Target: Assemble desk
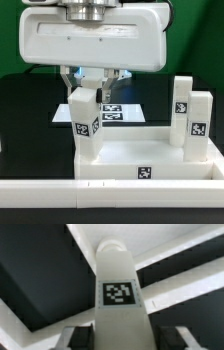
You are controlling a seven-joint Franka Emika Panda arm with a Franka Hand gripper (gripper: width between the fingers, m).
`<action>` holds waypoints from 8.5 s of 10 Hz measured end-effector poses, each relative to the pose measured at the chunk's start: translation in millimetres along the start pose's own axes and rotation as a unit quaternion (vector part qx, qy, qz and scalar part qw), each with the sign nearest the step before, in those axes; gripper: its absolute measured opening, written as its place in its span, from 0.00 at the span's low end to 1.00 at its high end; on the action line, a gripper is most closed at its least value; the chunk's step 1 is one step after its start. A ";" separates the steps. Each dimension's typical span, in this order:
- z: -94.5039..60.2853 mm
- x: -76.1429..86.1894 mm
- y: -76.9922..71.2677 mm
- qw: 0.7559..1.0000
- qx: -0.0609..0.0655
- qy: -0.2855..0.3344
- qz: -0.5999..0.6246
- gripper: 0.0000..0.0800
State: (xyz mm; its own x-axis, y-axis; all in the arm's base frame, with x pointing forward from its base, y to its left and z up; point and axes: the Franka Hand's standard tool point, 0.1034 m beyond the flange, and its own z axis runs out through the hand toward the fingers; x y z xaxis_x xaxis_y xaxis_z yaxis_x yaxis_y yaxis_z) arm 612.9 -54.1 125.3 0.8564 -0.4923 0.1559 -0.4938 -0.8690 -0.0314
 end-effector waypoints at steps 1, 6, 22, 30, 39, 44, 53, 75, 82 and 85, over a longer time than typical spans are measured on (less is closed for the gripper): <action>0.0 0.6 1.3 0.999 -0.001 0.000 0.035 0.36; -1.0 -2.8 -3.4 0.955 0.004 0.002 0.296 0.36; 3.0 0.0 -4.5 0.998 -0.004 0.026 -0.058 0.81; 1.3 4.2 -8.4 0.998 -0.007 0.033 -0.052 0.37; 6.7 19.7 -2.7 0.906 0.024 -0.006 0.422 0.37; 7.4 17.6 -0.6 0.837 0.021 -0.018 0.546 0.37; 6.6 14.7 -5.3 0.997 -0.001 0.002 0.073 0.81; 10.5 14.4 -8.5 0.821 -0.019 -0.016 0.570 0.62; 14.2 5.9 -16.4 0.974 -0.028 -0.011 0.226 0.81; 13.4 18.9 -2.0 0.994 -0.020 0.006 0.108 0.81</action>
Offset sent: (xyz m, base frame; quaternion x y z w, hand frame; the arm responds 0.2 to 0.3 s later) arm -0.0209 0.0089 -0.0121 -0.0424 -0.0057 0.2337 0.9714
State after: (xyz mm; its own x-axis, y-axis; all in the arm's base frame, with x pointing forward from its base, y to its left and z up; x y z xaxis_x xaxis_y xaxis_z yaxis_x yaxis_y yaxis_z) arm 632.1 -62.3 115.1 0.7279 -0.6664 0.1615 -0.6719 -0.7402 -0.0259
